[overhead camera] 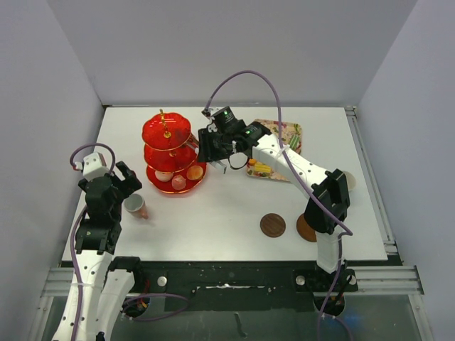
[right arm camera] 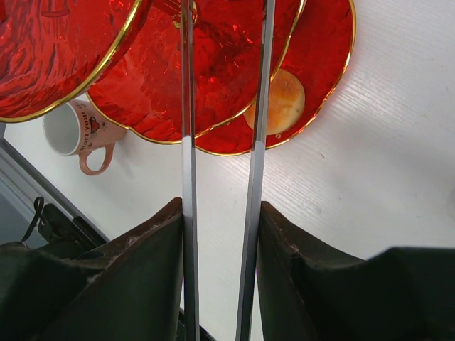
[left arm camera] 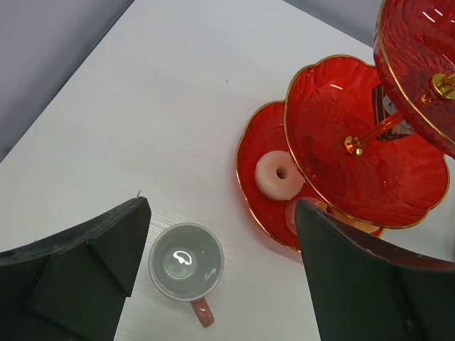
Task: Serve the afternoon tea
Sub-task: Place the desert on the desert table.
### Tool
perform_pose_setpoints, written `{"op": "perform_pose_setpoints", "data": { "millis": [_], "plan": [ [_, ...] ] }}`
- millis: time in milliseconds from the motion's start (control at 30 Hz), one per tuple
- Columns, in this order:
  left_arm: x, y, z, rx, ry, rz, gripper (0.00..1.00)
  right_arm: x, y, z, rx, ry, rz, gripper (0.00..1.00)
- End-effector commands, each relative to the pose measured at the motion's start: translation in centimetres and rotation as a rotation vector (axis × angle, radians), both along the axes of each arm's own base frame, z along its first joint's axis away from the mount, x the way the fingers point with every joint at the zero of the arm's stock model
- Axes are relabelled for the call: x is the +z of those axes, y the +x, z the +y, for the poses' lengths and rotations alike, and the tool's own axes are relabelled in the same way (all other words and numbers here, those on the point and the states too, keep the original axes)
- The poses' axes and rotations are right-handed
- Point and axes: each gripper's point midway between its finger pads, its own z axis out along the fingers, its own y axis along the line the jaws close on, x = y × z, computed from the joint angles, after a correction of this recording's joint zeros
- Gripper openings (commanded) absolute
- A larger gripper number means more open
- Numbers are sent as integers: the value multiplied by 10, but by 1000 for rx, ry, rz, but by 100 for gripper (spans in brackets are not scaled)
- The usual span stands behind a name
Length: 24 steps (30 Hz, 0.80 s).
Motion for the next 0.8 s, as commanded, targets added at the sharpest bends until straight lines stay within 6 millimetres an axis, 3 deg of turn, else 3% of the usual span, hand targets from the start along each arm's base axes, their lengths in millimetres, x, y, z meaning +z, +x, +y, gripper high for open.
{"op": "perform_pose_setpoints", "data": {
  "millis": [0,400,567,767],
  "plan": [
    [20,6,-1,-9,9,-77,82,53,-5,10,42,109,-92,33],
    [20,7,-1,-13,8,-78,82,55,-15,12,93,129,-87,29],
    [20,8,-2,-15,8,-75,82,55,-10,8,62,111,-94,36],
    [19,8,-2,-18,7,-74,82,64,-10,4,42,127,-109,37]
  ]
}}
